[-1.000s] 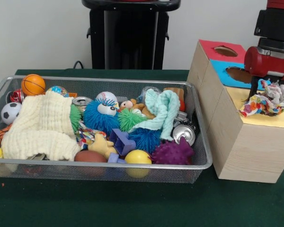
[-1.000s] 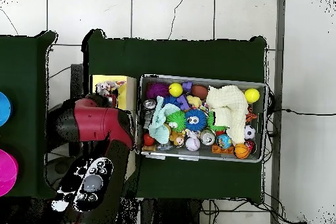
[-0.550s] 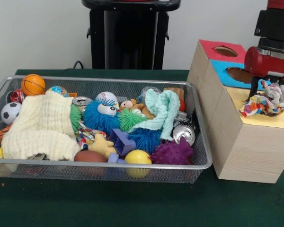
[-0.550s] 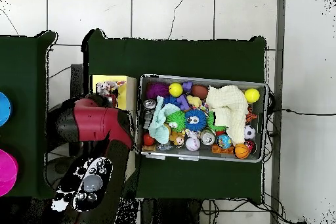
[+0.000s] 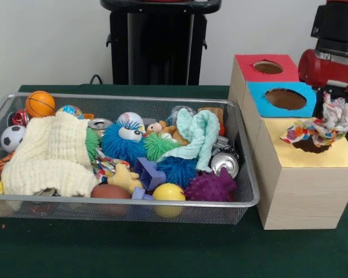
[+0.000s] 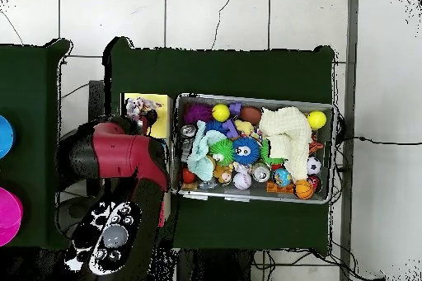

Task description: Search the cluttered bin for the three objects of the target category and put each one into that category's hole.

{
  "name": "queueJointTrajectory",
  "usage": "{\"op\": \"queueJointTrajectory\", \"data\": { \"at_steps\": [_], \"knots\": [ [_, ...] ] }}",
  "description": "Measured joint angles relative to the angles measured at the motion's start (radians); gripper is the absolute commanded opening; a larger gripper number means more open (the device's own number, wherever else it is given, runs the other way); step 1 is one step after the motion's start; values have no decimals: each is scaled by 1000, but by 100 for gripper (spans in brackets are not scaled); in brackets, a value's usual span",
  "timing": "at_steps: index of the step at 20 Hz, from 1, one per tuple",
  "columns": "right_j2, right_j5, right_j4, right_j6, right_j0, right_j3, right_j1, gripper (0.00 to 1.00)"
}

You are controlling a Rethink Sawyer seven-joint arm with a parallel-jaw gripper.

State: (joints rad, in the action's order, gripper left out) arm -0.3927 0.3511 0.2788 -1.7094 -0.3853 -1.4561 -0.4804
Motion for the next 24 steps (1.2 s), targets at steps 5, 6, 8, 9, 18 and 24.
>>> {"op": "queueJointTrajectory", "data": {
  "at_steps": [5,6,8,9,18,24],
  "knots": [
    [-25,0,0,0,-2,0,-28,0],
    [-27,0,0,0,-2,0,-32,0],
    [-34,0,0,0,-2,0,-47,0],
    [-36,0,-1,0,-2,0,-52,0],
    [-36,4,-3,0,-2,-1,-62,0],
    [-36,76,-3,0,-2,-1,-44,0]
  ]
}}
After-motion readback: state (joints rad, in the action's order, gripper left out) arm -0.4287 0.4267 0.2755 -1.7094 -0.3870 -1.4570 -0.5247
